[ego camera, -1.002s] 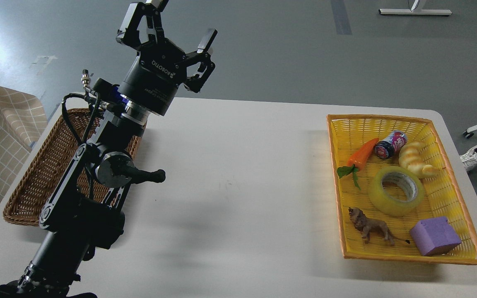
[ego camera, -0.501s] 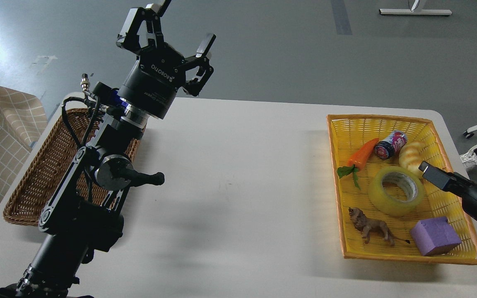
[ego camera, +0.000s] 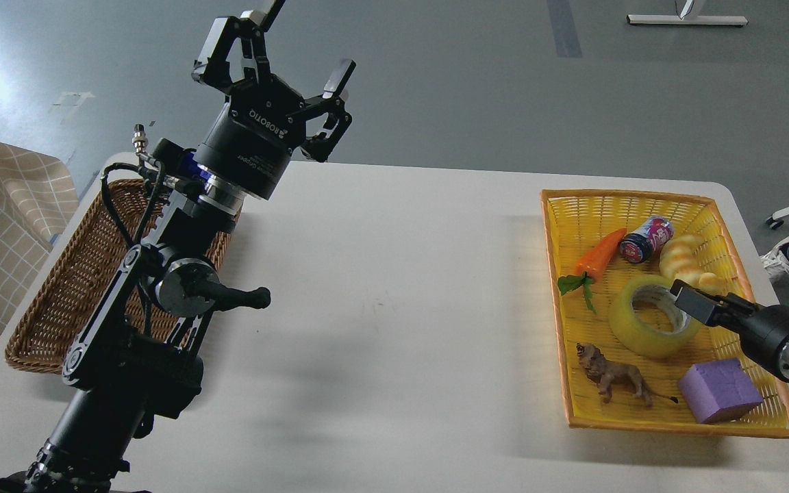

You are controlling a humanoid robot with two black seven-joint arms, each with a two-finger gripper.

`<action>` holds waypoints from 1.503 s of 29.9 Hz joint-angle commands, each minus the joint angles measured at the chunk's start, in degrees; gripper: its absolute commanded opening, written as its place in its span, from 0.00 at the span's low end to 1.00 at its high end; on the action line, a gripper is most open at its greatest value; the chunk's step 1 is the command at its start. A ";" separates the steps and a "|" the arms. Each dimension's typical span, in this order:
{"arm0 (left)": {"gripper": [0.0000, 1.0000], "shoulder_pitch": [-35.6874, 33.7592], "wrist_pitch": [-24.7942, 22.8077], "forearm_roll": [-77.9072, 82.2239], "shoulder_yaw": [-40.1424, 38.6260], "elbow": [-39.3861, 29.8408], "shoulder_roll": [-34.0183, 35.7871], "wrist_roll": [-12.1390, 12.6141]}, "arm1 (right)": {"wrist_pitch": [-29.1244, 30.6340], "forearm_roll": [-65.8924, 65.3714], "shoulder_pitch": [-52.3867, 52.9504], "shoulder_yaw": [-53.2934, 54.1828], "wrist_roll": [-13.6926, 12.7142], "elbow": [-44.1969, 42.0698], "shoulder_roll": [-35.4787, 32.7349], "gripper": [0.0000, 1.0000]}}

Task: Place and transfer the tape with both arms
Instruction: 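Lower the right gripper into the yellow basket toward the tape roll, then hook the right gripper into the tape roll's hole and close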

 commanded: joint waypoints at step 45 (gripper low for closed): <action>0.98 -0.25 0.08 -0.18 -0.10 0.53 2.83 0.44 | 0.00 -0.06 2.07 -5.96 -3.17 -1.61 -0.16 0.62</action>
